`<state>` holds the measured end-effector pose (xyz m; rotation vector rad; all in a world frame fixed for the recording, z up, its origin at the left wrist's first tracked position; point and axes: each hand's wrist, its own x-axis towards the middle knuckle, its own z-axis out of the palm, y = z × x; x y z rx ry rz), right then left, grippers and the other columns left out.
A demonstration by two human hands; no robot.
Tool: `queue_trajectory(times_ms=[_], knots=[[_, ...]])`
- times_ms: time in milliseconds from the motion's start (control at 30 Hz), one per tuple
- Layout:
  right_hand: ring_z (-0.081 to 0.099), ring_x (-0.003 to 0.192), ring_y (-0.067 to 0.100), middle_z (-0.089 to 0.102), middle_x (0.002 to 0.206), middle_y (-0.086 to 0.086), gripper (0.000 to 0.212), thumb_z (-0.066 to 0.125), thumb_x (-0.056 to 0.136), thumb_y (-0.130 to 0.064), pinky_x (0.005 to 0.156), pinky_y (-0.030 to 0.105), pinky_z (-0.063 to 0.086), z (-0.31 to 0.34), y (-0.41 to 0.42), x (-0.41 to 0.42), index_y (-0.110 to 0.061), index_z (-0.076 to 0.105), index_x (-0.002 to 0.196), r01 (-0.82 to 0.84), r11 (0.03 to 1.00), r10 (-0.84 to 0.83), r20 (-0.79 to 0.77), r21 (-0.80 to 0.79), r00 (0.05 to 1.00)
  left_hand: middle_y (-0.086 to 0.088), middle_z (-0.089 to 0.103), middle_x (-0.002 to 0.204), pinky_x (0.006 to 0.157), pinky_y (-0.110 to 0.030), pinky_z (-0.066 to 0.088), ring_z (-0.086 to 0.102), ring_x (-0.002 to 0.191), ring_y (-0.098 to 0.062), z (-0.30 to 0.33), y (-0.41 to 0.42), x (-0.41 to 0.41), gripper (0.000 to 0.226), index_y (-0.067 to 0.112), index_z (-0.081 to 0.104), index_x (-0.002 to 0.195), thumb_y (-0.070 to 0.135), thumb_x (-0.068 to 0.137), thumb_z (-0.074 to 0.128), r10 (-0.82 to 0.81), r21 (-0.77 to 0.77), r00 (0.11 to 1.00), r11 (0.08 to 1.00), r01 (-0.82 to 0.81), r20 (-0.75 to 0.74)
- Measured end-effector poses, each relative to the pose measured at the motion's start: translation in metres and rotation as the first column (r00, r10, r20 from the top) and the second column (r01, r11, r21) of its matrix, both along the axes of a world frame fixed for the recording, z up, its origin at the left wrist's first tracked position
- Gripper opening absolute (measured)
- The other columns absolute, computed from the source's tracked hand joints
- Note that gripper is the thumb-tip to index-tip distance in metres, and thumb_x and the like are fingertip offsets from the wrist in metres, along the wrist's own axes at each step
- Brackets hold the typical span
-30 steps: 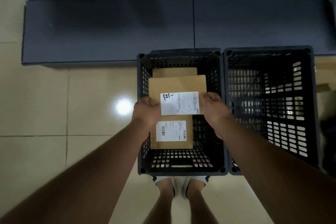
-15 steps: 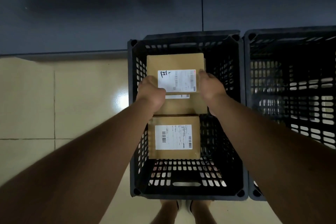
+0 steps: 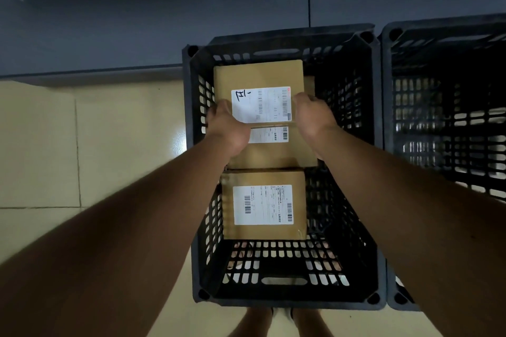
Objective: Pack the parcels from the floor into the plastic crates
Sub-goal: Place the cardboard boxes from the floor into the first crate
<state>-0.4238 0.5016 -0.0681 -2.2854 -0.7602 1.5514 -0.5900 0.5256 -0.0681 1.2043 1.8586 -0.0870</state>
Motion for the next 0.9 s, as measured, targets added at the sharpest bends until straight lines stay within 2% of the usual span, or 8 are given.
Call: queue_trajectory(times_ms=[100,200,300,400,500,567,767,900], knots=[[0.054,0.127,0.041,0.057,0.137,0.025,0.060,0.035,0.106,-0.045,0.108,0.047,0.044,0.004,0.004,0.004,0.002,0.055,0.135,0.013,1.000,-0.014,-0.041,-0.021,0.999,-0.005,0.047,0.143,0.069,-0.029,0.051,0.057,0.112,-0.028,0.009,0.007,0.001,0.055,0.023,0.044,0.142,0.013,0.090,0.059,0.040,-0.040,0.999,0.998,-0.039,0.035],[0.051,0.133,0.036,0.055,0.143,0.020,0.060,0.036,0.106,-0.048,0.111,0.043,0.042,0.018,0.005,0.014,-0.003,0.052,0.142,0.019,1.000,-0.019,-0.070,-0.003,0.997,-0.003,0.060,0.127,0.060,-0.026,0.043,0.060,0.102,-0.024,0.026,0.013,0.001,0.049,0.023,0.048,0.139,0.018,0.093,0.061,0.099,-0.076,0.993,0.993,-0.094,0.065],[0.047,0.136,0.034,0.052,0.146,0.017,0.054,0.037,0.107,-0.043,0.114,0.044,0.037,0.039,-0.002,0.029,-0.006,0.050,0.144,-0.009,0.998,0.011,-0.036,0.067,0.999,0.004,0.058,0.135,0.057,-0.023,0.038,0.057,0.100,-0.021,0.049,0.013,0.006,0.058,0.024,0.041,0.149,0.020,0.095,0.061,0.109,-0.073,0.991,0.992,-0.103,0.074],[0.046,0.137,0.032,0.051,0.147,0.015,0.051,0.036,0.108,-0.041,0.114,0.040,0.036,0.069,-0.016,0.042,-0.008,0.049,0.144,-0.041,0.995,0.042,-0.004,0.090,0.999,0.011,0.048,0.135,0.055,-0.018,0.035,0.055,0.101,-0.017,0.085,0.001,0.017,0.068,0.027,0.031,0.157,0.022,0.097,0.061,0.024,-0.070,0.998,0.997,-0.019,0.064],[0.051,0.130,0.033,0.057,0.140,0.016,0.049,0.035,0.108,-0.041,0.106,0.037,0.039,0.103,-0.036,0.056,-0.008,0.053,0.139,-0.068,0.995,0.067,0.013,0.075,0.998,0.000,0.055,0.143,0.062,-0.020,0.046,0.060,0.094,-0.014,0.118,-0.015,0.027,0.063,0.025,0.037,0.155,0.023,0.097,0.062,-0.067,-0.107,0.994,0.991,0.077,0.091],[0.053,0.128,0.032,0.059,0.137,0.014,0.048,0.036,0.108,-0.041,0.104,0.036,0.040,0.128,-0.048,0.064,-0.009,0.054,0.138,-0.058,0.996,0.057,0.017,0.068,0.998,0.002,0.062,0.131,0.075,-0.026,0.054,0.065,0.093,-0.016,0.143,-0.024,0.036,0.058,0.024,0.041,0.151,0.023,0.097,0.061,-0.101,-0.123,0.988,0.986,0.115,0.114],[0.053,0.128,0.030,0.058,0.138,0.010,0.049,0.046,0.101,-0.048,0.109,0.044,0.042,0.202,-0.103,0.090,-0.016,0.055,0.138,-0.020,0.999,0.018,0.056,0.046,0.998,0.009,0.064,0.107,0.052,-0.019,0.043,0.059,0.070,-0.010,0.222,-0.064,0.083,0.039,0.029,0.052,0.135,0.023,0.097,0.058,-0.061,-0.119,0.979,0.989,0.086,0.194],[0.051,0.130,0.030,0.050,0.147,0.007,0.052,0.048,0.101,-0.049,0.104,0.039,0.045,0.240,-0.143,0.104,-0.023,0.047,0.146,0.060,0.998,-0.061,0.070,0.011,0.996,0.006,0.063,0.121,0.054,-0.019,0.043,0.062,0.081,-0.012,0.260,-0.093,0.109,0.045,0.030,0.050,0.142,0.026,0.098,0.057,-0.098,-0.135,0.958,0.981,0.138,0.269]])
